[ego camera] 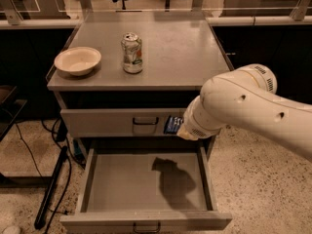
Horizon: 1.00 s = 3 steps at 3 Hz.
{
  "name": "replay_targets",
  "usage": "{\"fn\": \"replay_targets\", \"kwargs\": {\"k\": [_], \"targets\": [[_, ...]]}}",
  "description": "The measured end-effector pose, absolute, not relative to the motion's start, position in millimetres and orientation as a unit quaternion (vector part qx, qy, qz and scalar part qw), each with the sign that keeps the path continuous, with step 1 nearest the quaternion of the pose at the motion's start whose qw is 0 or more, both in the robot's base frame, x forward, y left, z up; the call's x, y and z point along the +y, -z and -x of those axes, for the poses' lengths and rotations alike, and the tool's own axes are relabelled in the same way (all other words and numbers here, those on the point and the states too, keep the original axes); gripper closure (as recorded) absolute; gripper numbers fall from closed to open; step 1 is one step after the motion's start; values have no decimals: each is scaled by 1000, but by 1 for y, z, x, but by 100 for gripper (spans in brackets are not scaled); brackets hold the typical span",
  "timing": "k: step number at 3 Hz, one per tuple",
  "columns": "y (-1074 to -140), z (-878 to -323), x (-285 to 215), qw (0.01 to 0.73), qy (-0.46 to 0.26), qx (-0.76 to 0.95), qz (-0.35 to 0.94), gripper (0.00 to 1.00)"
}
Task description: Pick rxbar blueberry from middle drawer and place on counter
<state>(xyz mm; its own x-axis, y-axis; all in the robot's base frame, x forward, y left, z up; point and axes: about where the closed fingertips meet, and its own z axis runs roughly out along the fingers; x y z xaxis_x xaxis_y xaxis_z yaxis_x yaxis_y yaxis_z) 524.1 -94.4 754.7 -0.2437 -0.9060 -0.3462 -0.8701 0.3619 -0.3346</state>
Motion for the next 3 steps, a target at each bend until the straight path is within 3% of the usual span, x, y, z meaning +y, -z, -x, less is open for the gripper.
{"fn": "replay_targets", "kwargs": {"k": [3], "targets": [[-801,-539,-96,260,73,778,568,100]]}}
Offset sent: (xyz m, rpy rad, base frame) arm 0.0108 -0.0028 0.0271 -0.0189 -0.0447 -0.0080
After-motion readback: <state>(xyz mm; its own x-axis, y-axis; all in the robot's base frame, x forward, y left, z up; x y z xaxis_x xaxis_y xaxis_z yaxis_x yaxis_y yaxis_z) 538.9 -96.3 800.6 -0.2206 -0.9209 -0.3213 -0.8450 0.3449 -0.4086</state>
